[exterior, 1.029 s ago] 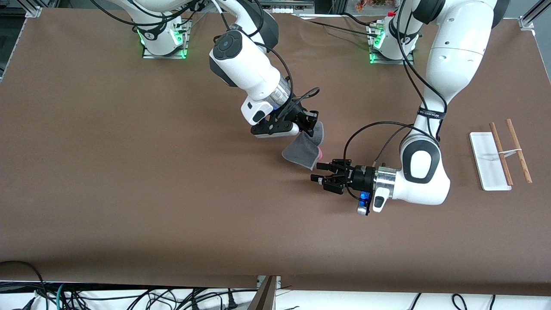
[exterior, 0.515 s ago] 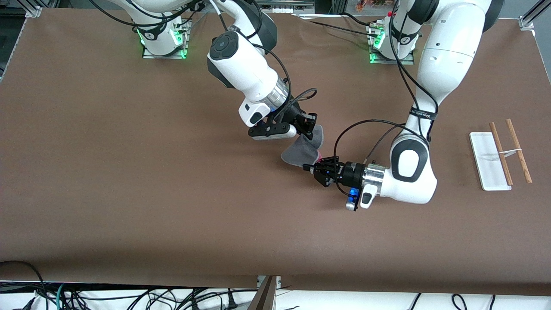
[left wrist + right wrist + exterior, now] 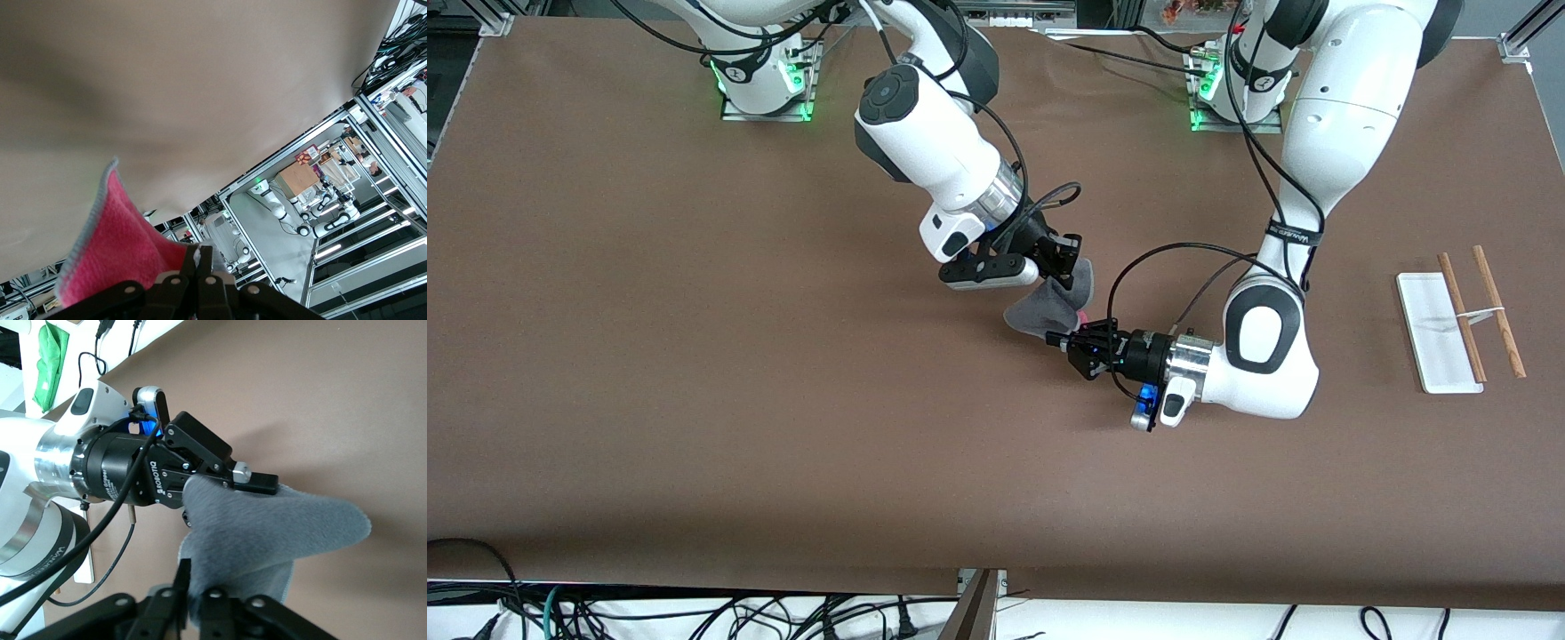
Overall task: Pass towel and hang on rack
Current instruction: 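Open the right gripper and withdraw it while the left gripper pulls the towel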
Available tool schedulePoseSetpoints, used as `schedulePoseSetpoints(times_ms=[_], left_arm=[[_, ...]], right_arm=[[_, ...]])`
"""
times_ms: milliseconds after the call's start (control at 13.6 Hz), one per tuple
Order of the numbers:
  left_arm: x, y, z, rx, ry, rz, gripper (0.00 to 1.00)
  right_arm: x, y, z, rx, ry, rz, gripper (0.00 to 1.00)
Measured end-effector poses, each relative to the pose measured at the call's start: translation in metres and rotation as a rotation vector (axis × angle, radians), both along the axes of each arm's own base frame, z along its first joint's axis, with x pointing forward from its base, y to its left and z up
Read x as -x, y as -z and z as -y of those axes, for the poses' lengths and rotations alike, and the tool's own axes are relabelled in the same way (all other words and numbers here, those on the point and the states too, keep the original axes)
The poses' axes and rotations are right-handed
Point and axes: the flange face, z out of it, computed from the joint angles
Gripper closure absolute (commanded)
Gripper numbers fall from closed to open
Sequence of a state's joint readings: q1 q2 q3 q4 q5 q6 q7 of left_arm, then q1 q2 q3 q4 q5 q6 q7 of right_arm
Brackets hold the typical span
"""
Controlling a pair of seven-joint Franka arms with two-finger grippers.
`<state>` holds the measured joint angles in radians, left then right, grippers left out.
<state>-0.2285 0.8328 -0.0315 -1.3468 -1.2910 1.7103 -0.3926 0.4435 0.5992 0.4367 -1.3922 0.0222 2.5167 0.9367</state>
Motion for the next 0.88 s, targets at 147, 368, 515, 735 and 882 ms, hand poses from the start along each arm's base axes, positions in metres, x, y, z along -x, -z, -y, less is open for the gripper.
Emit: schedulePoseSetpoints(times_ms=[147,368,515,735,882], left_arm=[[-0.003,-0.005,-0.004,0.005,-0.002,0.003,1.0],[-0.008,-0.017,-0.021,0.029,0.015,0.003,1.0],[-0.015,-0.04,-0.036,0.033,0.048,0.028,1.0],[-0.026,-0.096,-0.067,-0.019,0.121,0.061,1.0],[-0.028,-0.126,-0.094,-0.06,0.176,0.078,1.0]], right_arm=[[-0.007,0.002,0.007,0.011,0.01,0.009,0.0],[-0.025,0.004,0.026,0.023,0.036,0.022,0.0],[-0.042,0.005,0.046,0.047,0.031,0.033,0.0],[-0.066,0.012,0.091,0.184,-0.08,-0.003,0.0],[-0.083,0.001,0.144,0.29,-0.175,-0.051,0.0]])
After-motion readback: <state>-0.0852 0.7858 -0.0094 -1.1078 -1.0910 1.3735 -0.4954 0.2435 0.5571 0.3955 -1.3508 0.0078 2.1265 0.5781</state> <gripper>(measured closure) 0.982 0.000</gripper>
